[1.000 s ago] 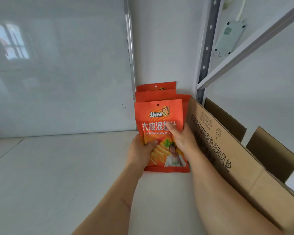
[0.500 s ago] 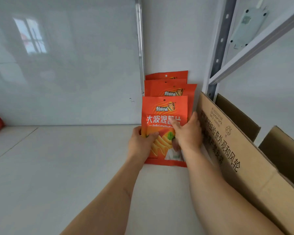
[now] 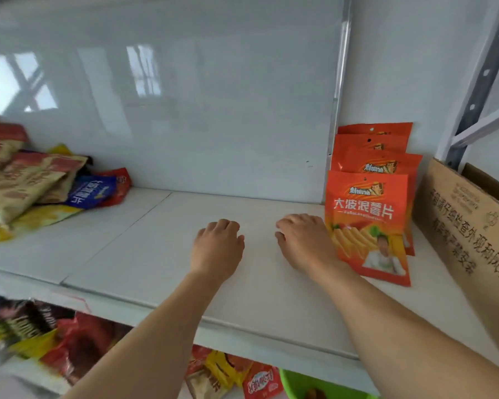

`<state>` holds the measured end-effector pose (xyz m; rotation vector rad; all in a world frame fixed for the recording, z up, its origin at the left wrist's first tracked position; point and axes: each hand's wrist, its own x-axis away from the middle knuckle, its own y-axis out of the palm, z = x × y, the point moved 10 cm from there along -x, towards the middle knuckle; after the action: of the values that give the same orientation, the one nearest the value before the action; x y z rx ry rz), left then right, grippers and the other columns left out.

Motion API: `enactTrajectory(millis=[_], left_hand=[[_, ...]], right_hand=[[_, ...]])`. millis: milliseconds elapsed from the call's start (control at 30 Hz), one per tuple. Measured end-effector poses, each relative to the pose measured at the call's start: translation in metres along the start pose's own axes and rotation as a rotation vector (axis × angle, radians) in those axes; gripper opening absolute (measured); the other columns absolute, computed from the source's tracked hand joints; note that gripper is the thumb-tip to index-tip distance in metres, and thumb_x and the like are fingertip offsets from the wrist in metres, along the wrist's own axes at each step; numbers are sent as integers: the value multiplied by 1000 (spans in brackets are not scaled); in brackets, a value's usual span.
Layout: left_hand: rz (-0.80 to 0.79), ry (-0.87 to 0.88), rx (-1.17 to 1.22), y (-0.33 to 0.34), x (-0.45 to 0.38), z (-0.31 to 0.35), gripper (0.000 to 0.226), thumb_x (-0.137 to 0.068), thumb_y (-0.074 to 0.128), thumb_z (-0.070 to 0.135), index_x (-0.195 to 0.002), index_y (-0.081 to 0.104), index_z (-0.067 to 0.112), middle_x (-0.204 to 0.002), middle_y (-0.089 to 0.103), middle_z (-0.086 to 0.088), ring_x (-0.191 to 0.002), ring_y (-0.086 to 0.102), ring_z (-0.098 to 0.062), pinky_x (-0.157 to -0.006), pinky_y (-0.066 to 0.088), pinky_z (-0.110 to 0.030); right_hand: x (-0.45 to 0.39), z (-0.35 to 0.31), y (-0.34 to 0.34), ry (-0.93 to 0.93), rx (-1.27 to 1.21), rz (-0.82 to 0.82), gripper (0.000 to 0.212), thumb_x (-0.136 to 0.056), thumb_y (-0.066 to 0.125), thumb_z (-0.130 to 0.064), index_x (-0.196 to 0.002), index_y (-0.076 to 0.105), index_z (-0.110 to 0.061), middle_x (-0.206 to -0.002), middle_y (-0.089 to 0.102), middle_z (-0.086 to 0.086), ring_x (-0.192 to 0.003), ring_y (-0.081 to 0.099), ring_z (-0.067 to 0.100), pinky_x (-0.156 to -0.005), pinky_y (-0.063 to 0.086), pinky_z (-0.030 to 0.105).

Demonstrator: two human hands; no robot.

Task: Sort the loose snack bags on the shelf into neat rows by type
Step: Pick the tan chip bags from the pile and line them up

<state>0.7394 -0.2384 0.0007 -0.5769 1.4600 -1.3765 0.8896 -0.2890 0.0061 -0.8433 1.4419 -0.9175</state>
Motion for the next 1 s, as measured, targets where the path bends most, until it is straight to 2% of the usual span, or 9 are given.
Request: enactTrajectory(millis=[167,433,533,733,900,1000], left_hand=[[31,6,-133,-43,21,-95,37,-105,38,35,-133,58,20,-137,58,2,-128,51,-21,-106,36,-34],[90,-114,-131,-105,48,-262,36,-105,39,35,-133,57,20,-136,58,2,-127,51,-20,-104,39,-35],[110,-143,-123,-122,54,-314,35,-105,40,35,-131,58,20,-135,58,2,-128,50,-20,-103,39,-35],[160,-214,-87,-141,48,-399,36,-104,42,37,-131,58,21,-134,59,2,-128,51,-23,-103,41,-38],[207,-271,-44,-147,23,-465,35,-103,44,36,-129,59,19,-133,60,0,-125,52,-25,-101,43,-40],[248,-314,-9,-145,1,-507,32,-102,45,35,-124,62,19,-129,63,0,-120,56,-25,-96,48,-39]], right_hand=[[-23,-104,20,-53,-28,-84,35,-104,36,-32,-129,59,-23,-132,60,-2,-121,51,23,-100,34,36],[-69,-281,26,-120,-89,-107,38,-105,35,-32,-135,55,-20,-135,58,2,-122,52,25,-100,37,38],[-87,-335,26,-137,-121,-88,37,-105,35,-31,-132,57,-19,-133,60,2,-119,53,25,-96,38,37],[-134,-412,28,-154,-158,-46,33,-104,39,-31,-124,60,-17,-123,64,4,-108,58,25,-89,45,37],[-186,-462,48,-157,-286,-27,32,-103,44,-33,-124,60,-16,-122,64,5,-109,58,26,-87,48,38],[-222,-489,64,-155,-338,7,27,-102,44,-31,-112,63,-16,-109,65,3,-101,60,27,-74,46,35]])
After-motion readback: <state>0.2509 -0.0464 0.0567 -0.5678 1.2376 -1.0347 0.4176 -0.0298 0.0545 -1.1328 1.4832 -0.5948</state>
